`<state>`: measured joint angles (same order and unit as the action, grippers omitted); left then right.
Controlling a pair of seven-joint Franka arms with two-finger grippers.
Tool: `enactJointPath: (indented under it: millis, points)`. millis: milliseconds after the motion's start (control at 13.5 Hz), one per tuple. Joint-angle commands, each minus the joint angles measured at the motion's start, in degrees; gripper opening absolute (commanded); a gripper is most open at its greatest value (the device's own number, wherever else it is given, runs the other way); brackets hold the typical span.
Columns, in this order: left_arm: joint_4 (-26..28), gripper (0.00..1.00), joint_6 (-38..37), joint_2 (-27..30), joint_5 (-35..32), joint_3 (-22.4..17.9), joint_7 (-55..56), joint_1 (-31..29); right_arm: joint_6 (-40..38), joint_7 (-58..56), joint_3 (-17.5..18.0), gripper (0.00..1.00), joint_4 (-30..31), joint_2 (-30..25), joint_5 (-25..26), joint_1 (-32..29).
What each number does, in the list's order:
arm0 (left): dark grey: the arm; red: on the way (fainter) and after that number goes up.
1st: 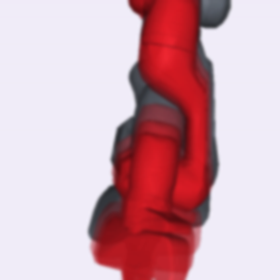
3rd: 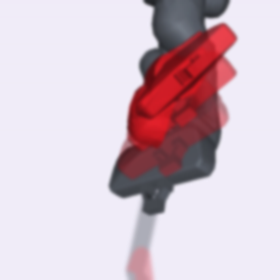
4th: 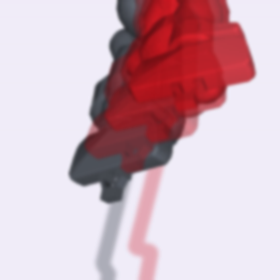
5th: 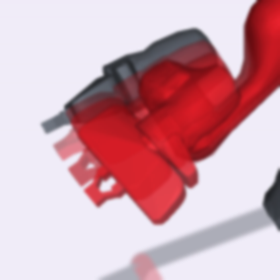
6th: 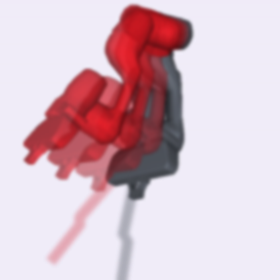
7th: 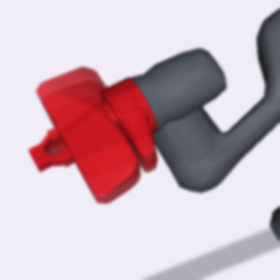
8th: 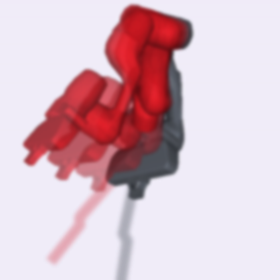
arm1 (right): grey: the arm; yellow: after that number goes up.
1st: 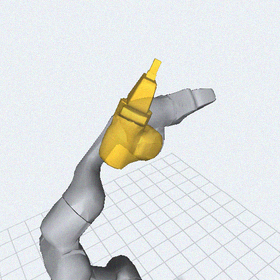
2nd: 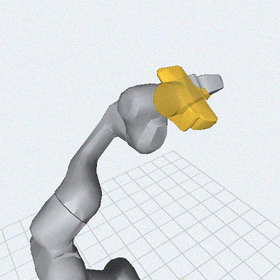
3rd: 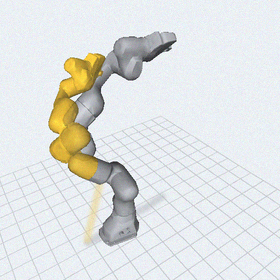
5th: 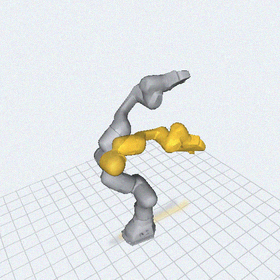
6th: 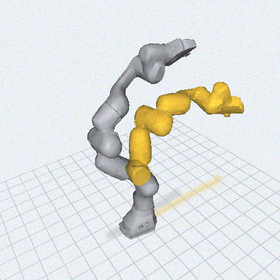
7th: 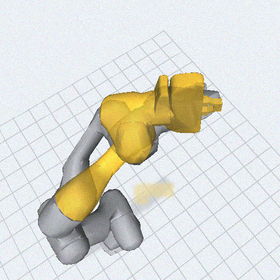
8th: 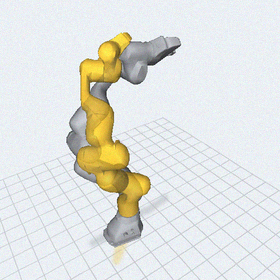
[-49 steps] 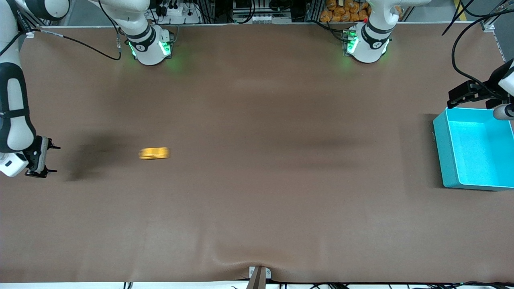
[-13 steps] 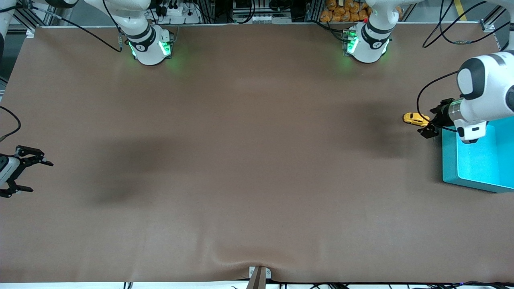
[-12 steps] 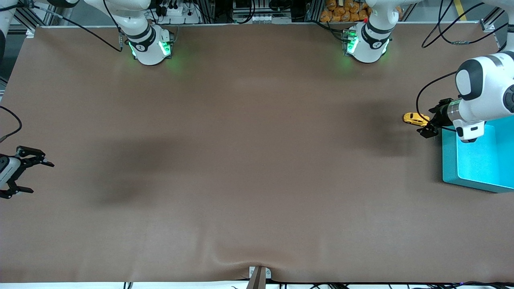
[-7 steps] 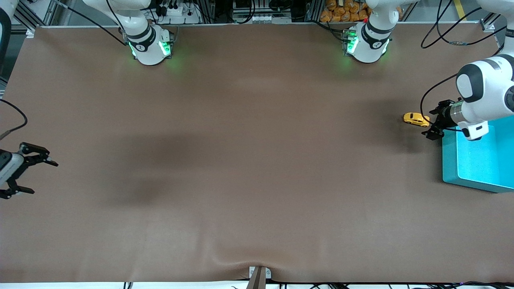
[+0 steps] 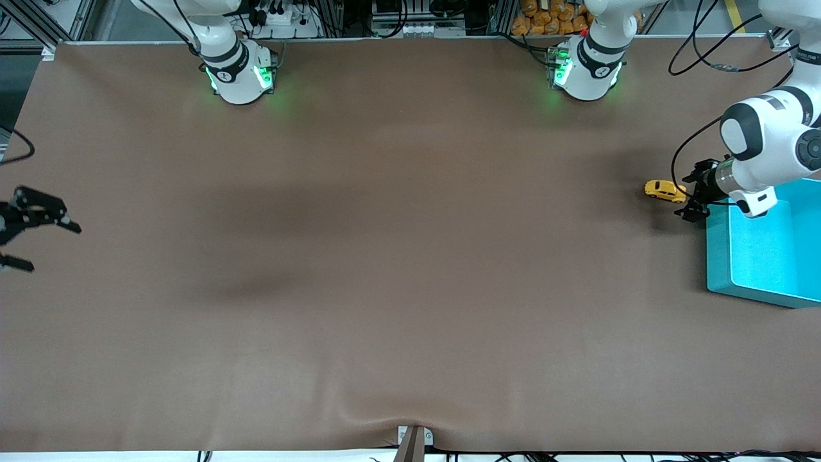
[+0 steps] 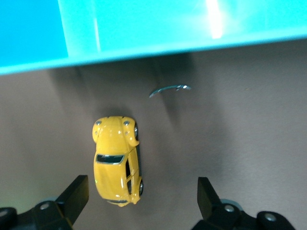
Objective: Wind and store yellow beetle car
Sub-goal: 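Grasp the yellow car with the left gripper while the right gripper retracts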
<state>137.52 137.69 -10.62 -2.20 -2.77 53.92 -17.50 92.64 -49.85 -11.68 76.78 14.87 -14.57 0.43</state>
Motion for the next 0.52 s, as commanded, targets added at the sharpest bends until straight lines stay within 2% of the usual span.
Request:
enactJointPath:
  millis: [0,297,445]
  points:
    - [2.6,1.00,1.4,1.0,-0.3,0.2,1.2,-0.2,-0.9,6.7,-0.1,1.00,5.6,-6.6,1.9,1.8]
    - [5.4,1.00,5.6,1.1,-0.3,0.2,1.1,-1.9,-3.1,10.9,0.0,1.00,8.7,-12.0,3.2,2.4]
    - [6.3,1.00,7.1,1.0,-0.3,0.2,0.8,-2.6,-4.3,19.2,0.4,1.00,10.7,-14.2,4.6,2.6]
